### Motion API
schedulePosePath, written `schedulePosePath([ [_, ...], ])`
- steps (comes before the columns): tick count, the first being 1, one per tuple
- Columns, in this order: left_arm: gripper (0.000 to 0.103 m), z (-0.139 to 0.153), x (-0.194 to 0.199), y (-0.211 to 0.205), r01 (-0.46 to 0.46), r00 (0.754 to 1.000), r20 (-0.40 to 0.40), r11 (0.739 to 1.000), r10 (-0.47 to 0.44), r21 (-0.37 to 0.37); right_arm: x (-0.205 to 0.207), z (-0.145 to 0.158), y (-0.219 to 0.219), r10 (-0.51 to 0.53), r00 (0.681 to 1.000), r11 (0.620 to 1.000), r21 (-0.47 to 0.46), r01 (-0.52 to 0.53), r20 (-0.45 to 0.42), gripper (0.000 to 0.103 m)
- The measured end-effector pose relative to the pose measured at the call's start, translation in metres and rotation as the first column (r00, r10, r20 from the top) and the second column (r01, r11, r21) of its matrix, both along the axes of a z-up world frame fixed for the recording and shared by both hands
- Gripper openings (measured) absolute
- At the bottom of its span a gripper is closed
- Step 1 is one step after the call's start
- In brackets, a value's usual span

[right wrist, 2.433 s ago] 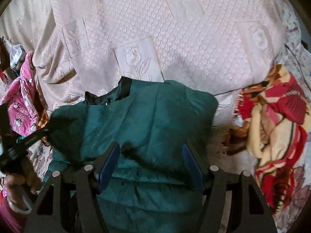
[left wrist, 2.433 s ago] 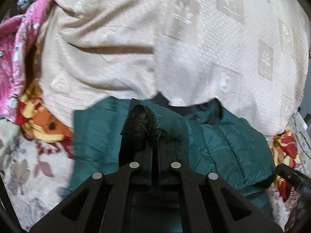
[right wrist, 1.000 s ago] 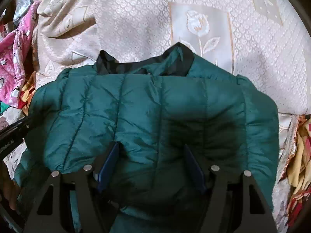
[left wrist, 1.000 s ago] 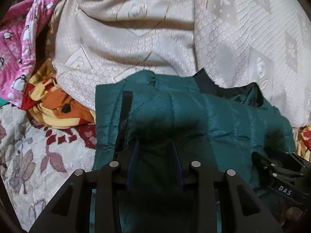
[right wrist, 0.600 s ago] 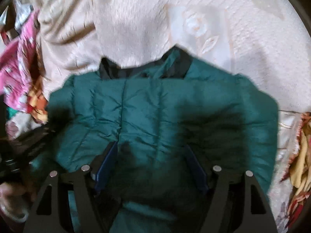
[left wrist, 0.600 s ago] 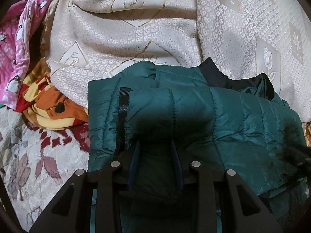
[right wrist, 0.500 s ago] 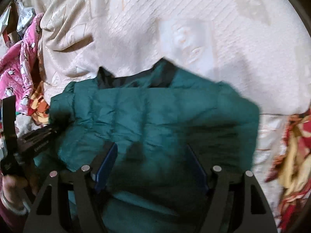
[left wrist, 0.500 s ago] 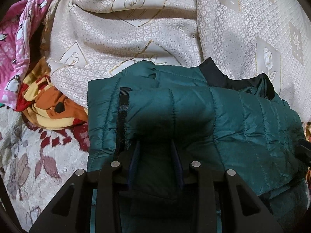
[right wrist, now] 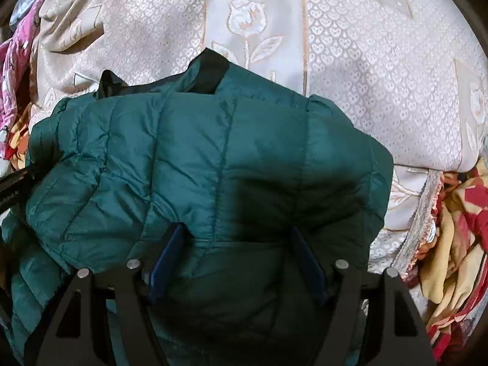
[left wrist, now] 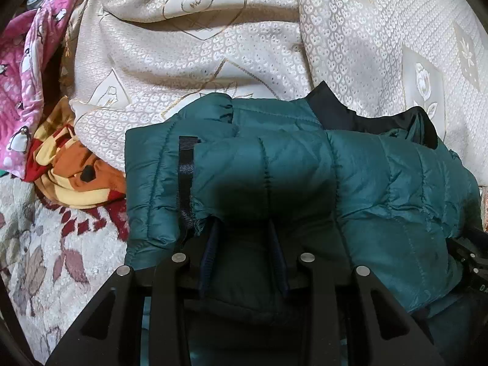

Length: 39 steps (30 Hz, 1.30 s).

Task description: Fold large clothes

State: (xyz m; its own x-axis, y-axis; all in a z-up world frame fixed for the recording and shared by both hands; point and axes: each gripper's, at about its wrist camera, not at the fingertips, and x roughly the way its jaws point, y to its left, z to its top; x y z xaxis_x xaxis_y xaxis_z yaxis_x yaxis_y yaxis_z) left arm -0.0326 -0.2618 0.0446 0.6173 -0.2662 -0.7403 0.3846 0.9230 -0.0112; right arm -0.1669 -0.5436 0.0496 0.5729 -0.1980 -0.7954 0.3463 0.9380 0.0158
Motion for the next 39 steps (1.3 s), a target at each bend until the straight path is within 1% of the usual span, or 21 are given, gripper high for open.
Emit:
schedulePosePath([
  [4,0.012,-0.001,0.003,0.002,0.001,1.000,-0.012,1.000,-0.001,-0.017,-0.010,0.017,0.006,-0.012,1.000,1.000,-0.005,0.012,0.010,0.075],
  [8,0.012,-0.002,0.003,0.003,0.001,1.000,-0.011,1.000,-0.001,-0.018,-0.024,0.044,0.021,0.011,0.994,0.998,0.060,-0.018,0.107,0.075],
  [10,0.012,-0.002,0.003,0.002,0.001,1.000,-0.007,1.000,-0.001,-0.013,-0.021,0.048,0.031,0.043,0.993,0.996,0.068,-0.051,0.114,0.076],
  [12,0.012,-0.002,0.003,0.002,0.001,1.000,-0.006,1.000,-0.001,-0.014,-0.008,0.042,0.044,0.085,0.993,0.994,0.061,-0.090,0.083,0.076],
  [13,0.012,-0.002,0.003,0.002,0.001,1.000,-0.007,1.000,-0.001,-0.015,-0.003,0.035,0.048,0.090,0.994,0.995,0.045,-0.093,0.062,0.075],
  [15,0.012,-0.002,0.002,0.002,0.001,1.000,-0.003,1.000,-0.001,-0.014,0.011,0.018,0.057,0.084,0.996,0.996,0.000,-0.084,0.011,0.076],
  [17,0.013,-0.001,0.000,0.000,0.003,1.000,0.006,1.000,-0.003,-0.004,0.019,0.009,0.062,0.076,0.997,0.997,-0.029,-0.076,-0.012,0.076],
  [19,0.013,0.001,-0.003,-0.001,0.011,1.000,0.013,1.000,-0.011,0.012,0.022,0.008,0.063,0.067,0.997,0.997,-0.036,-0.068,-0.021,0.077],
  [21,0.014,0.005,-0.006,0.000,0.020,1.000,0.016,0.999,-0.021,0.029,0.020,0.013,0.062,0.063,0.998,0.998,-0.021,-0.063,-0.023,0.077],
  [23,0.014,0.012,-0.013,0.004,0.024,0.999,0.019,0.999,-0.025,0.038,0.013,0.022,0.061,0.056,0.998,0.998,0.003,-0.056,-0.006,0.077],
  [26,0.014,0.021,-0.023,0.014,0.024,0.999,0.035,0.999,-0.025,0.033,-0.002,0.033,0.060,0.044,0.998,0.999,0.024,-0.045,0.044,0.077],
  [30,0.014,0.033,-0.037,0.029,0.015,0.998,0.057,1.000,-0.016,0.026,-0.027,0.048,0.059,0.019,0.996,1.000,0.018,-0.021,0.081,0.086],
  [34,0.014,0.038,-0.043,0.042,0.004,1.000,0.030,1.000,-0.004,0.007,-0.053,0.051,0.048,-0.023,0.998,0.999,0.034,0.021,0.065,0.086],
  [39,0.014,0.039,-0.055,0.050,-0.008,1.000,0.025,1.000,0.008,0.012,-0.072,0.043,0.039,-0.067,0.997,0.996,0.066,0.064,0.044,0.086],
])
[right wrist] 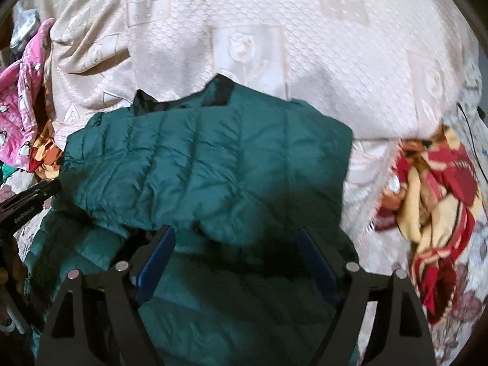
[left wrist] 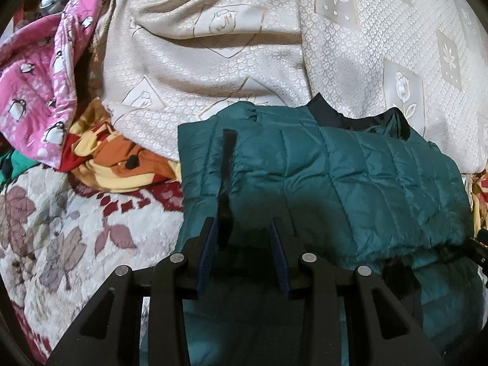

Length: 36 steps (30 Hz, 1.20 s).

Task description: Fold large clothes

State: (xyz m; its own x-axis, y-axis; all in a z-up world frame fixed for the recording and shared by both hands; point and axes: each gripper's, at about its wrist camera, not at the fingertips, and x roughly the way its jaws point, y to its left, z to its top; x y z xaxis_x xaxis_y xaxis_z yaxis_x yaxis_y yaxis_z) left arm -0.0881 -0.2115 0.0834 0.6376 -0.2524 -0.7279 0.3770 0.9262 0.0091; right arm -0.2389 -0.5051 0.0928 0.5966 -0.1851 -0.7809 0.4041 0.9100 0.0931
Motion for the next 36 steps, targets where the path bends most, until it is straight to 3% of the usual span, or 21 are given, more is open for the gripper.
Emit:
schedulePosePath([
  [16,0.014,0.013,-0.061,0.033,0.038,0.999,0.020,0.999,-0.038,0.003,-0.061,-0.010,0.014,0.004,0.999,1.000,0.026,-0.003,-0.050,0.086],
  [36,0.014,0.001,-0.103,0.077,-0.009,1.000,-0.020,0.999,0.010,0.038,-0.105,-0.018,0.038,0.018,0.996,1.000,0.024,-0.016,-0.091,0.086],
])
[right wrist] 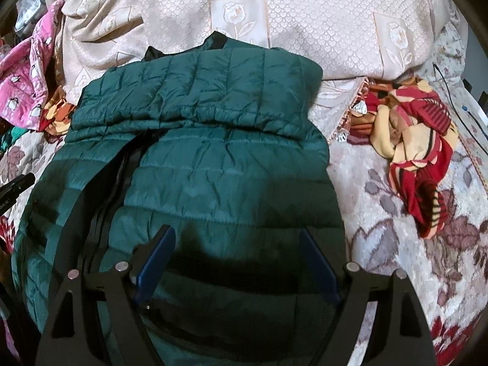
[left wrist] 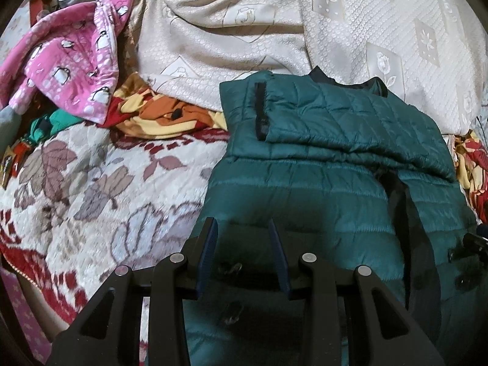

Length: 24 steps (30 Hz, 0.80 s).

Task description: Fold large clothes

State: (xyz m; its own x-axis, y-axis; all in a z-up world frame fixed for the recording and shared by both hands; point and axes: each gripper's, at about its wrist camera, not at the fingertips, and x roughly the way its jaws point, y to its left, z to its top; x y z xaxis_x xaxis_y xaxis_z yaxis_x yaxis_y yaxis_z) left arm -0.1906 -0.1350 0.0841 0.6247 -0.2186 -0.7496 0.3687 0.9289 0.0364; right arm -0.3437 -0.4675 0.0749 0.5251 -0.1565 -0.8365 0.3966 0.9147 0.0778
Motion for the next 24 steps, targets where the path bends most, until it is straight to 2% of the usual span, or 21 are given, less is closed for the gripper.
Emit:
schedulePosePath([
  [24,0.014,-0.006,-0.032,0.037,-0.039,0.998,-0.041,0.999,0.039,-0.007,-0.040,-0.004,0.027,0.035,0.999,0.999,-0.002,-0.035,-0.028,0.086],
])
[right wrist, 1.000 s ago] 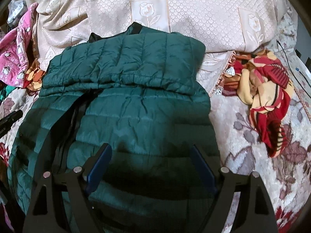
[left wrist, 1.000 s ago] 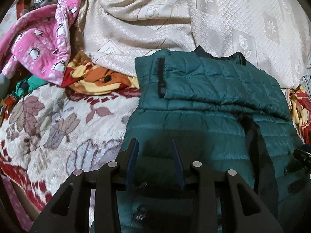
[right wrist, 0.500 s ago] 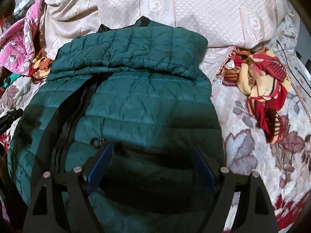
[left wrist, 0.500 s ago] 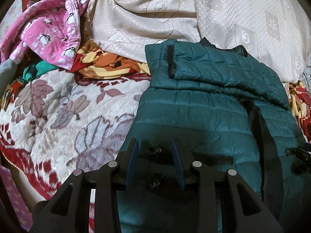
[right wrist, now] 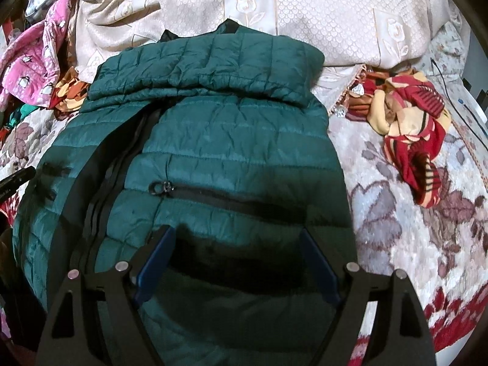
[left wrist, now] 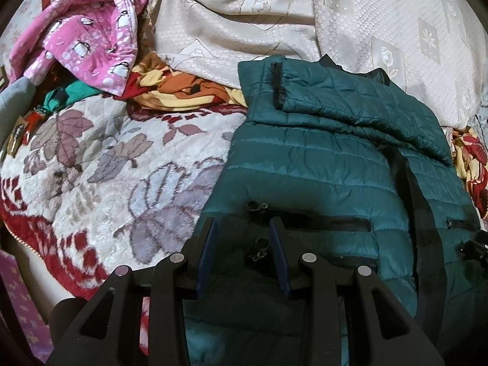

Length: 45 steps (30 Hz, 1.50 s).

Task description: Fold large clothes

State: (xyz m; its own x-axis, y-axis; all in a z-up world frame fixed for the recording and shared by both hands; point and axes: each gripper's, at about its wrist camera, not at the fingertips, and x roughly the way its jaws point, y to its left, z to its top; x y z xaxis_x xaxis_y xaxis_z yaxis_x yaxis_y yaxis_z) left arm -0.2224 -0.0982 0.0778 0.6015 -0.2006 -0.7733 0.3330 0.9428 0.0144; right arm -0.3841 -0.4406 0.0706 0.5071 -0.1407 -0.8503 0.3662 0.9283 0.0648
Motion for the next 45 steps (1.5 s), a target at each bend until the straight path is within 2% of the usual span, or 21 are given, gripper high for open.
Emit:
schedulePosePath([
  [23,0.014,-0.002,-0.031,0.032,0.000,0.999,-0.033,1.000,0.000,-0.001,-0.039,0.008,0.020,0.040,0.999,0.999,0.010,-0.040,-0.011,0.086],
  [33,0.014,-0.007,-0.039,0.050,0.002,0.996,-0.088,1.000,-0.004,-0.023,-0.060,0.004,0.022,0.052,0.997,0.999,0.016,-0.051,-0.048,0.086],
  [41,0.014,-0.016,-0.037,0.081,0.020,0.980,-0.193,0.993,-0.043,-0.119,-0.074,-0.001,0.015,0.041,0.997,0.997,0.062,-0.037,-0.062,0.086],
  [43,0.020,-0.020,-0.035,0.086,0.014,0.975,-0.216,0.990,-0.044,-0.140,-0.077,-0.002,0.015,0.053,0.996,0.997,0.059,-0.049,-0.076,0.087],
  [45,0.022,-0.025,-0.032,0.090,0.004,0.971,-0.235,0.986,-0.044,-0.166,-0.080,-0.003,0.015,0.061,0.994,0.997,0.053,-0.057,-0.091,0.087],
])
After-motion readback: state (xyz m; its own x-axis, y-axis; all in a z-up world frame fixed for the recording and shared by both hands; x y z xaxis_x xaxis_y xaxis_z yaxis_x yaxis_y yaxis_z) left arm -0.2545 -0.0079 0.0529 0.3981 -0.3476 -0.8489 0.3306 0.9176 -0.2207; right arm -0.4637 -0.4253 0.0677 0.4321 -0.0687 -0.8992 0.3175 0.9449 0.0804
